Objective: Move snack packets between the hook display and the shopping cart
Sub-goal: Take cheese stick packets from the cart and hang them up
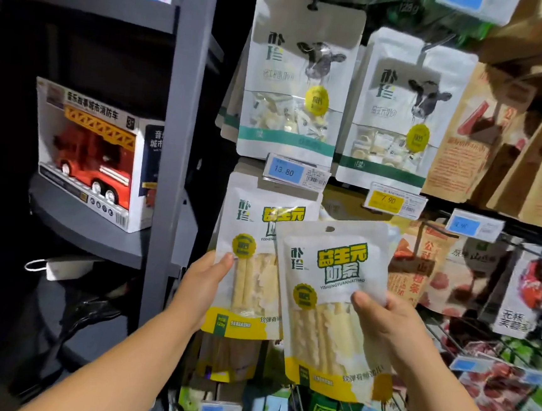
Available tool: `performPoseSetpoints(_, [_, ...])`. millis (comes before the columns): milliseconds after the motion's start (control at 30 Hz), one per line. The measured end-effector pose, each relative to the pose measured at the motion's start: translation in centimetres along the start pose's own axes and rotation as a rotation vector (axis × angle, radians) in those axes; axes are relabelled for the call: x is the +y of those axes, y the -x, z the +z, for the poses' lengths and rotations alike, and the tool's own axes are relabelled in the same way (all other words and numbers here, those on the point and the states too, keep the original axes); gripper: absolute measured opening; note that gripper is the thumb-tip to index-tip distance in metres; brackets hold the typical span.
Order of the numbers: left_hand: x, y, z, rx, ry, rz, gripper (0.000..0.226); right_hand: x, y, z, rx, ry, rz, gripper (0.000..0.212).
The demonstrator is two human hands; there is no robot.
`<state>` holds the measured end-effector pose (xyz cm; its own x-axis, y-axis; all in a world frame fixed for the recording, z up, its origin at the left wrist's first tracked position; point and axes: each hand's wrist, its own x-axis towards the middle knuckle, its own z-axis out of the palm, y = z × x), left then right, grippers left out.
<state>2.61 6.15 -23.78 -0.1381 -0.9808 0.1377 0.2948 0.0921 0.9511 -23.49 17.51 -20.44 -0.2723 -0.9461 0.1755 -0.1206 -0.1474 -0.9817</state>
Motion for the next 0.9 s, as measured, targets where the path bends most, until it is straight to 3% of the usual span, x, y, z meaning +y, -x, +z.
performPoseSetpoints(200, [0.1, -1.5, 0.0, -0.020, 0.019, -0.011, 0.018, 0.3, -0.7, -0.1, 0.012, -0.007, -0.011, 0.063])
performPoseSetpoints(333, [-0.1, -2.6, -0.2, 0.000, 0.016, -0.051, 0.018, 0.4, -1.3, 0.5, -0.008, -0.057, -0.013, 0.091])
performPoseSetpoints(400, [-0.2, -3.3, -0.3, -0.003, -0.011, -0.064, 0.019, 0.3, -1.6, 0.8, -0.034, -0.138, -0.017, 0.078])
performPoseSetpoints(533, [-0.3, -4.5, -0.4, -0.007, -0.129, -0.031, 0.019, -0.7, -2.1, 2.1, -0.083, -0.286, -0.017, 0.022])
performPoseSetpoints(900, [-1.0, -5.5, -1.3, 0.015, -0.263, 0.010, 0.023, -0.7, -3.5, 4.2, -0.034, -0.263, 0.042, 0.017])
